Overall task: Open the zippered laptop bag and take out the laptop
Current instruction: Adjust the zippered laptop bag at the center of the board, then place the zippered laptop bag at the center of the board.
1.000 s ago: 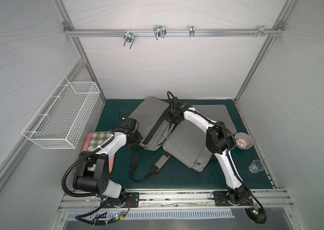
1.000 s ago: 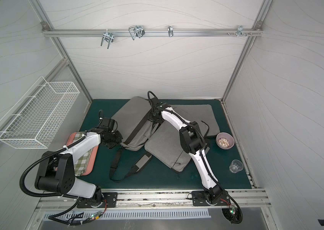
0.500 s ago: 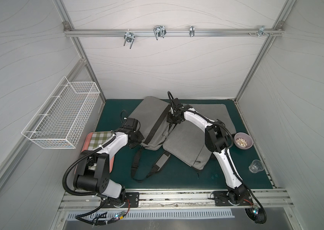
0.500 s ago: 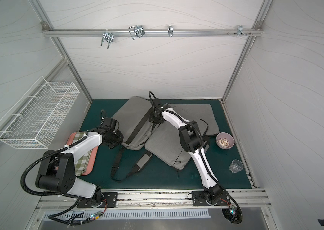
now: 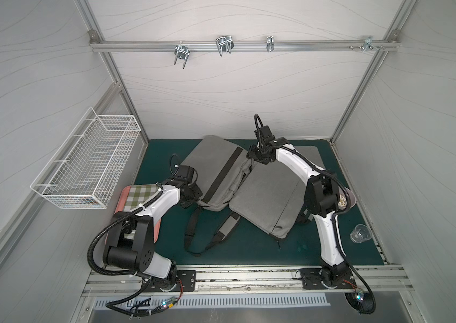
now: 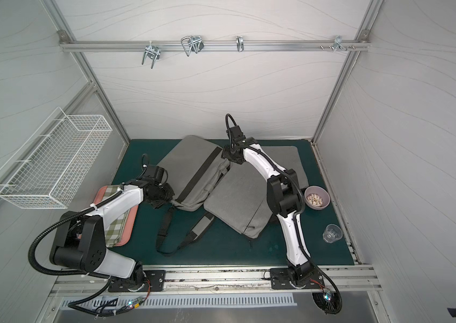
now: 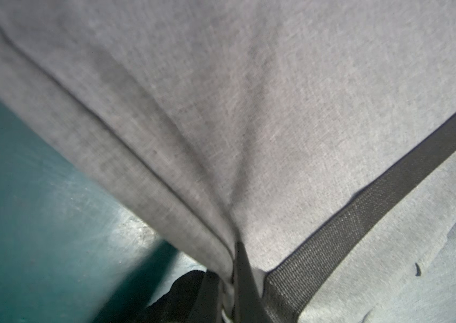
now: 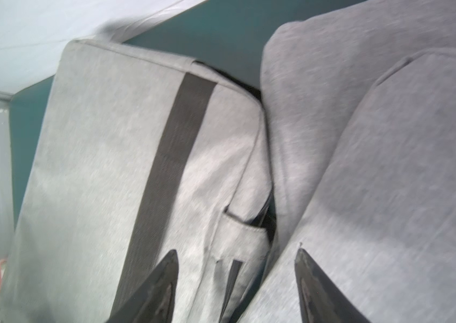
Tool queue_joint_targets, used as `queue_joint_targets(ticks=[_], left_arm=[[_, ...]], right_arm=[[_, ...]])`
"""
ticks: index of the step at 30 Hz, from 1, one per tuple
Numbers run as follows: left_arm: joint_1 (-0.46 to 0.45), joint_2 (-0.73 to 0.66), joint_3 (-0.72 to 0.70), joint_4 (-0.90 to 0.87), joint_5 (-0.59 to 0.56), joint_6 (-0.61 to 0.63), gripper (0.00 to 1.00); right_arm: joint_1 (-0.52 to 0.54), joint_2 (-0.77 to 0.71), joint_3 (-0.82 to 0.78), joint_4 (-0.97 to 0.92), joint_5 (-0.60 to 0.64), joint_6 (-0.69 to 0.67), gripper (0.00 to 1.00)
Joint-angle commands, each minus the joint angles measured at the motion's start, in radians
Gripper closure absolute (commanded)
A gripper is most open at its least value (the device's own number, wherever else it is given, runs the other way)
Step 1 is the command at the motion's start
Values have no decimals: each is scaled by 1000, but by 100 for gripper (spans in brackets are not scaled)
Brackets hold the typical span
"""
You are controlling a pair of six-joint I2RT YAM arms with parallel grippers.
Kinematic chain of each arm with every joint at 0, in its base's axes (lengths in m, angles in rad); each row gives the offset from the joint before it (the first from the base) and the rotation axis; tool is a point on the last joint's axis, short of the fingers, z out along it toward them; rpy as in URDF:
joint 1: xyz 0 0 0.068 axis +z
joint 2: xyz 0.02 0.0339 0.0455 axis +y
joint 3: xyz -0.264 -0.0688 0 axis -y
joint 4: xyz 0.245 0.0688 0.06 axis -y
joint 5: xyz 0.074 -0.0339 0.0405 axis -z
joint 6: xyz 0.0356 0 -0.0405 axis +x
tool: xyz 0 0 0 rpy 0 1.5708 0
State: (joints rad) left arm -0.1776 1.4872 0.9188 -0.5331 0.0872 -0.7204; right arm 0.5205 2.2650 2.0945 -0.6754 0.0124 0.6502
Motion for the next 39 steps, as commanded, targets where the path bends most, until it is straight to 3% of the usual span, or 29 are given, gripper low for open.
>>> queue_joint_targets(ticks=[1, 9, 16, 18, 21, 25, 30, 39], left_arm=[[2, -23, 45, -51, -19, 54, 100], [15, -36, 46, -66, -18, 76, 100], [44, -46, 61, -86, -20, 104, 100], [54, -48, 64, -91, -15, 118, 100], [69, -51, 70, -102, -13, 142, 100], [103, -57, 96, -125, -15, 185, 100], [137, -65, 153, -162, -43, 244, 100], [188, -53, 302, -218, -117, 323, 100]], right_arm=[[18, 99, 81, -38, -11, 19, 34], [29, 260, 225, -140, 20, 58, 34], [30, 332, 237, -162, 2, 109, 37], [31, 337, 221, -122, -42, 126, 47], [33, 305, 178, -52, -74, 118, 73], [33, 219, 98, 23, -80, 51, 100], [54, 69, 28, 132, -108, -32, 100], [135, -101, -118, 220, -190, 11, 100]])
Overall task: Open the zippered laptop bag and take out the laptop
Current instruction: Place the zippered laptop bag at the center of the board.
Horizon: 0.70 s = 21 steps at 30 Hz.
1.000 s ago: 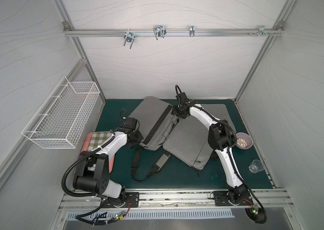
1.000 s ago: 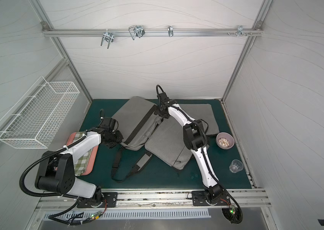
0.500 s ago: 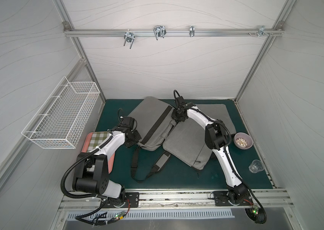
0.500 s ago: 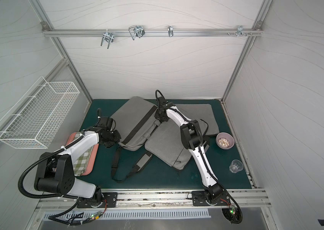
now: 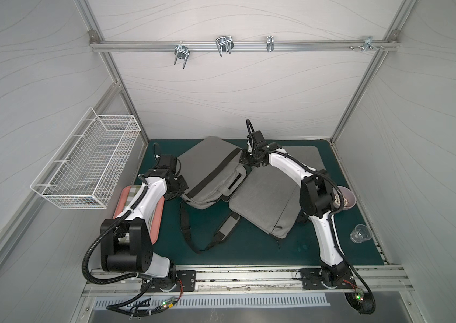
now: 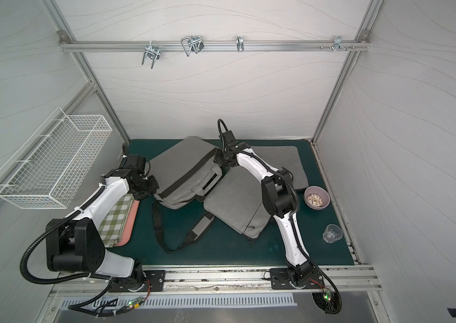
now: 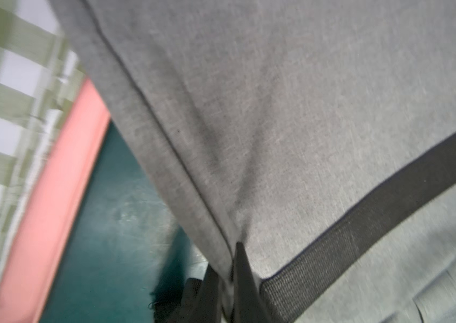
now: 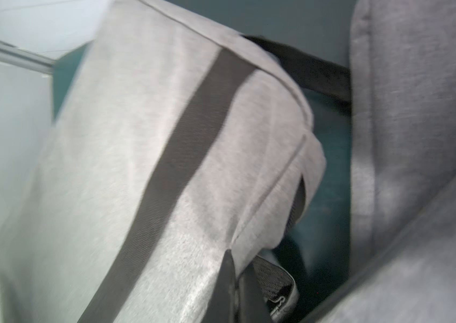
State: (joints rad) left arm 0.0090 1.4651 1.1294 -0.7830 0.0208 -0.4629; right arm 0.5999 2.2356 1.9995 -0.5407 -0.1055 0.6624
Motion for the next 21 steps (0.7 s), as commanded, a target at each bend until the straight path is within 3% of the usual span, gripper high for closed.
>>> queue_joint_targets(ticks=[1, 10, 21], left_arm=[[2, -38, 96, 26, -59, 67, 100], [35, -156, -82, 60, -49, 58, 100], [48, 101, 64, 128, 60, 116, 100]], right_arm=[[70, -72, -30, 92, -69, -8, 100], [109, 25, 82, 48, -44, -2, 100], [121, -136, -203, 60, 26, -23, 100]])
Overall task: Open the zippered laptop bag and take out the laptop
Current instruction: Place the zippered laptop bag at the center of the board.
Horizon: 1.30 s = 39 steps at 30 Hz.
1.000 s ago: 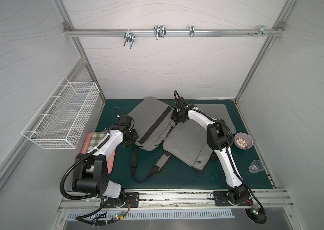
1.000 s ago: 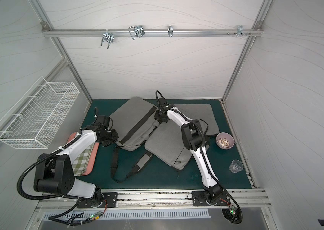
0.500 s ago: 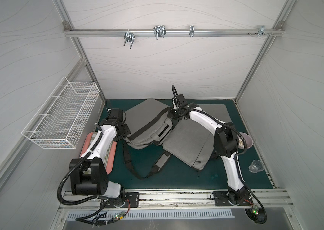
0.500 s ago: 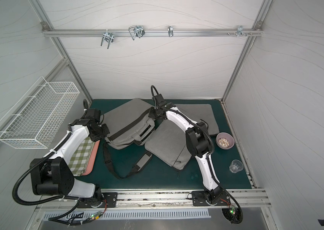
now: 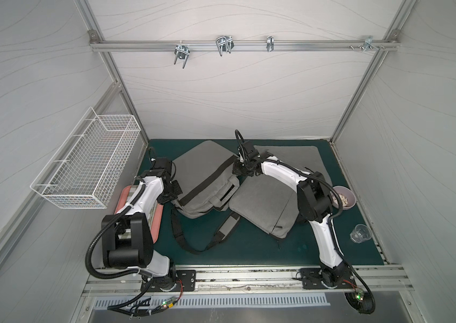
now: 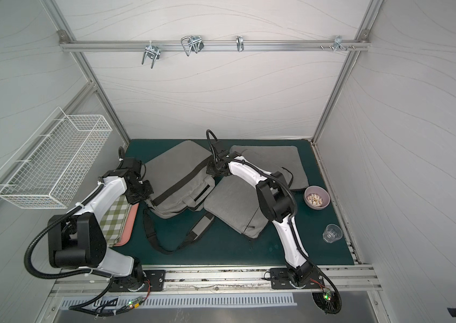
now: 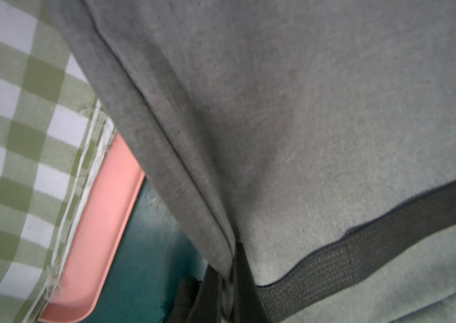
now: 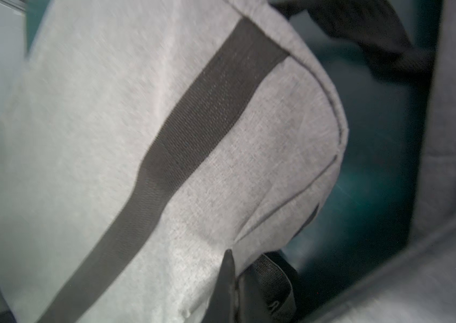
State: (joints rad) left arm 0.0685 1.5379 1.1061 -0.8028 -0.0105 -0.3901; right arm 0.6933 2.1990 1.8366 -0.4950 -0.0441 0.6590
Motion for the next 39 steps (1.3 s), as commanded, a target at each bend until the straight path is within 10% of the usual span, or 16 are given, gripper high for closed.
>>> queue_joint_targets(ticks=[1, 12, 27, 33, 39], left_arm=[[-12, 47, 95, 154, 93, 49, 100], [-12, 180, 184, 143, 170, 100, 100], [-12, 266, 278, 100, 240, 164, 97], [-12, 294, 301, 63, 284, 196, 85], [-12, 229, 269, 47, 246, 188, 52]], right_arm=[[28, -103, -55, 17, -33, -24, 100], [8, -130, -114, 23, 46, -95, 100], [103, -411, -341, 183, 5, -670, 32], [220, -422, -433, 257, -43, -866, 21], [333, -343, -459, 370, -65, -995, 17]])
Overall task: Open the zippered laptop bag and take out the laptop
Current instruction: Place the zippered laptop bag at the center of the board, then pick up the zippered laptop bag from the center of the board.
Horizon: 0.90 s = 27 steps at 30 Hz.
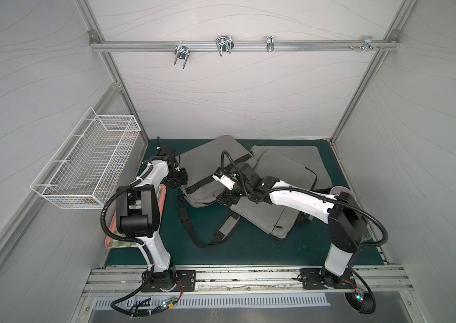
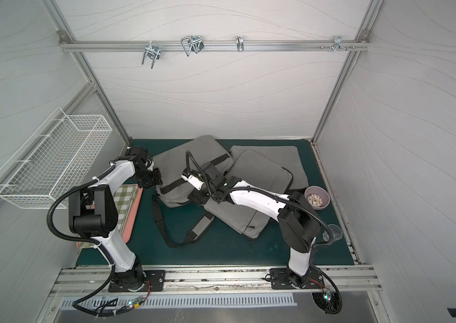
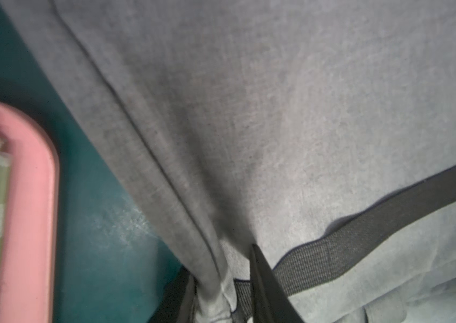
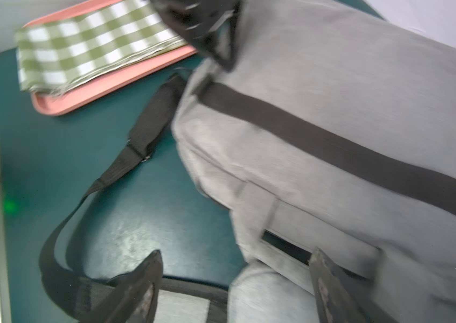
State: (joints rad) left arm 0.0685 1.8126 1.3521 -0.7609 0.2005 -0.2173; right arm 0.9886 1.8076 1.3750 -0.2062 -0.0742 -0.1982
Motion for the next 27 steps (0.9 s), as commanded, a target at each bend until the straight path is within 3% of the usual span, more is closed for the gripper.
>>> queue_joint_targets(ticks=[1, 5, 9, 15, 21, 25, 27], left_arm=[[-12, -59, 18, -3, 21, 11, 48], [-12, -151, -43, -41, -21, -34, 29], [-12, -288, -169, -57, -40, -101, 23], [-12, -486, -384, -24, 75, -250, 25], [-13, -528, -563, 83, 148, -342, 29], [-13, -517, -616, 122, 129, -363, 32], [-14, -508, -649, 157, 131, -385, 35]], right_arm=[[51, 68, 11, 90, -34, -156, 17], [95, 150, 43, 133, 6, -232, 15], [99, 217, 84, 162, 32, -254, 15], [97, 299, 135, 185, 86, -317, 16], [93, 368, 197, 179, 110, -334, 19], [87, 404, 221, 177, 121, -328, 27], [74, 406, 231, 169, 101, -297, 37]])
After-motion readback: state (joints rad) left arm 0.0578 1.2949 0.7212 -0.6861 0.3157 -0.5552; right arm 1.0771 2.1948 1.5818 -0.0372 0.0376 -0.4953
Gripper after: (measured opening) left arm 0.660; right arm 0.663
